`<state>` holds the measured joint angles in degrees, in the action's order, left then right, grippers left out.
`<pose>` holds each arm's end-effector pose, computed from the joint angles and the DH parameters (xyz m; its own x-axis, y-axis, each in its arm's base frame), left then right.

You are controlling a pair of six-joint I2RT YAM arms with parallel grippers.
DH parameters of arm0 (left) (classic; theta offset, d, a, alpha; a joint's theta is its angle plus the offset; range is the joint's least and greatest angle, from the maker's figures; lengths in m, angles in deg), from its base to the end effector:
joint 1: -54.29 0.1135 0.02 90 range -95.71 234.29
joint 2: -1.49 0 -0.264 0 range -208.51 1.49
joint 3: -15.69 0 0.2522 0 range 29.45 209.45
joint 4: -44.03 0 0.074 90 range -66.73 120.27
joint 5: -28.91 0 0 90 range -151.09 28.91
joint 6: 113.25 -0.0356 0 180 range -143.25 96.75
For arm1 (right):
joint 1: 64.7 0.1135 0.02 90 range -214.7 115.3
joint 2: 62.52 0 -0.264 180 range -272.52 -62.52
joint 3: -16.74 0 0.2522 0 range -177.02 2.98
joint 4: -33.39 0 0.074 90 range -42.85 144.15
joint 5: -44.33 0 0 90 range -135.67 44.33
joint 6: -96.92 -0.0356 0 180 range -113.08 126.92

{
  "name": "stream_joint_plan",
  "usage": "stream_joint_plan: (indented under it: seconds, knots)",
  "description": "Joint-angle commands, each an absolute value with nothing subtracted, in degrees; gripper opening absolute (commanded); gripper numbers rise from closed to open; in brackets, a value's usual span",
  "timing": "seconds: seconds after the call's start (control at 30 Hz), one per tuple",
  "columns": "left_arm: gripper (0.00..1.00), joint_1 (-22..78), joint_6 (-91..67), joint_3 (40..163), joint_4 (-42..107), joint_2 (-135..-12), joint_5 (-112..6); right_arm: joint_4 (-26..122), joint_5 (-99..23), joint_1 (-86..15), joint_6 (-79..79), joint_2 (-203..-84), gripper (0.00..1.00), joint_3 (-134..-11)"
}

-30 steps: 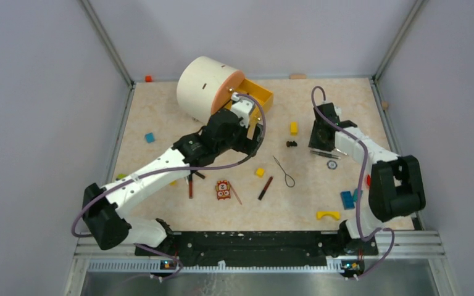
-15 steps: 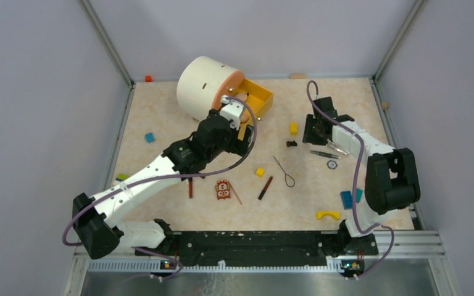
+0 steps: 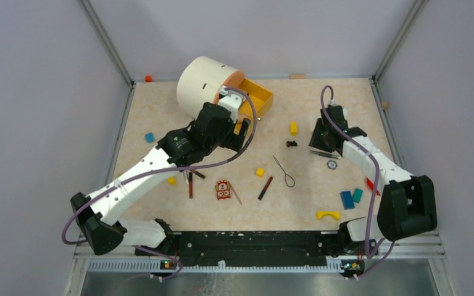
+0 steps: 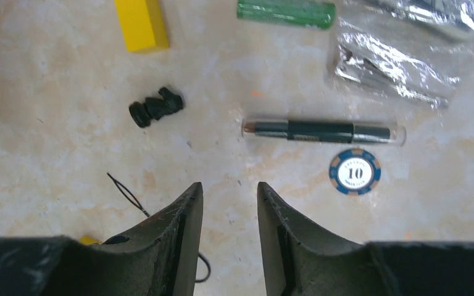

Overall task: Organize the makeup
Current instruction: Pick up the makeup tool from the center of the board.

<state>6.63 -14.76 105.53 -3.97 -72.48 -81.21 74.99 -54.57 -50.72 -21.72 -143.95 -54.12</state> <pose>0.1981 -0.1992 0.3791 -0.4278 0.2637 -0.8646 0.4395 0.8965 0.0559 0.2881 0.0661 0.2421 -0.7429 0.3030 -0.5968 0.2387 0.9530 0.1867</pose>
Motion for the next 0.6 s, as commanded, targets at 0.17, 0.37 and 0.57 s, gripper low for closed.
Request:
stream_joint_plan:
  seconds: [0.17,0.37,0.57]
  knots:
    - [0.99,6.8,-13.4,111.2,-12.6,-69.7,-85.8,64.2,-39.2,-51.1,-20.5,-132.7,0.55,-42.6]
    - [0.99,6.9,-16.1,108.2,-10.1,-71.1,-89.6,66.7,-39.0,-51.2,-23.5,-133.6,0.83,-44.2]
    - [0.99,9.3,-18.0,102.8,-3.7,-70.7,-89.4,75.6,-50.3,-51.1,-23.9,-136.3,0.87,-49.0]
